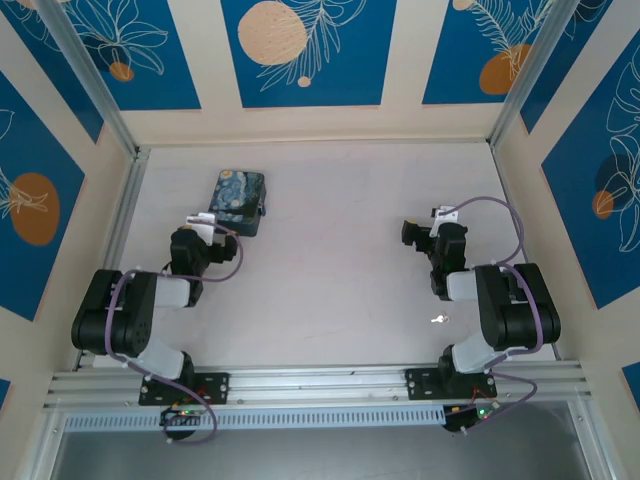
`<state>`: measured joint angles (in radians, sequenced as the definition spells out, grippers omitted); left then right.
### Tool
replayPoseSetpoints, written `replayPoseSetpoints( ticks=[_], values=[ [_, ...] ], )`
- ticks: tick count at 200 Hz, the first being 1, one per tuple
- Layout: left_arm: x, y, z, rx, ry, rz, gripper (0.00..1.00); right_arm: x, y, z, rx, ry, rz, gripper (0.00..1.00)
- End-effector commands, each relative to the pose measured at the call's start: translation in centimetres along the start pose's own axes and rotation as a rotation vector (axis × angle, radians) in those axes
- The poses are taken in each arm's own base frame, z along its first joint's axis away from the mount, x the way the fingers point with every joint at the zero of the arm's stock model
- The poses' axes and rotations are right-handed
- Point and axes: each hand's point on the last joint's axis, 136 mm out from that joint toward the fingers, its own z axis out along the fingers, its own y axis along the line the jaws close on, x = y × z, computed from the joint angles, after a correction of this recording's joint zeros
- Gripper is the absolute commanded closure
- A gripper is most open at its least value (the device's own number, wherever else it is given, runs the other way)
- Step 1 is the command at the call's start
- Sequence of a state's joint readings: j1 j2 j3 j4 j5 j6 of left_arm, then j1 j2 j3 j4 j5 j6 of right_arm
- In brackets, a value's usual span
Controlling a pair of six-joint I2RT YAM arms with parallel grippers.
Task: Unlock the padlock with the key
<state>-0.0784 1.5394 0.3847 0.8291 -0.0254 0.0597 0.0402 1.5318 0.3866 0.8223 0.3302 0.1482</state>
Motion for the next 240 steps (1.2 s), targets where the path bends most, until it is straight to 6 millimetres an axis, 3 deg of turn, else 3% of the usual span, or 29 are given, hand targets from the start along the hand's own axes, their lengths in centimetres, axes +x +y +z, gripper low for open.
replayPoseSetpoints(
  ticks=[1, 77, 106, 133, 158, 197, 213, 240],
  values=[
    [-0.9, 0.2, 0.2, 0.012, -0.02, -0.009, 0.0, -1.4, -0.1, -0.1, 0.015, -0.054, 0.003, 0.01],
    [-1.1, -0.1, 0.0, 0.038, -0.026, -0.006, 0.0, -1.4, 0.0, -0.1, 0.006, -0.052, 0.007, 0.01],
    [-2.2, -0.2, -0.4, 0.049, -0.002, 0.0, 0.0, -1.4, -0.1, -0.1, -0.006, -0.047, 0.017, 0.01],
    [-3.8, 0.6, -1.2, 0.005, 0.003, -0.015, 0.0, -1.7, 0.0, -0.6, 0.001, -0.061, 0.007, 0.01],
    [-6.6, 1.2, -1.9, -0.012, -0.008, -0.039, 0.0, -1.8, 0.9, -1.6, -0.013, -0.125, -0.036, 0.01],
    [-10.2, 1.9, -1.1, -0.026, 0.053, -0.076, 0.0, -1.9, 1.6, -1.6, -0.04, -0.123, -0.059, 0.01],
    [-11.4, 1.9, -0.6, -0.022, 0.045, -0.084, 0.0, -3.1, 2.1, -2.0, -0.061, -0.063, -0.075, 0.01],
    [-13.0, 1.9, 0.9, -0.012, 0.067, -0.104, 0.0, -8.8, 1.4, -3.3, -0.068, -0.01, 0.051, 0.01]
  ],
)
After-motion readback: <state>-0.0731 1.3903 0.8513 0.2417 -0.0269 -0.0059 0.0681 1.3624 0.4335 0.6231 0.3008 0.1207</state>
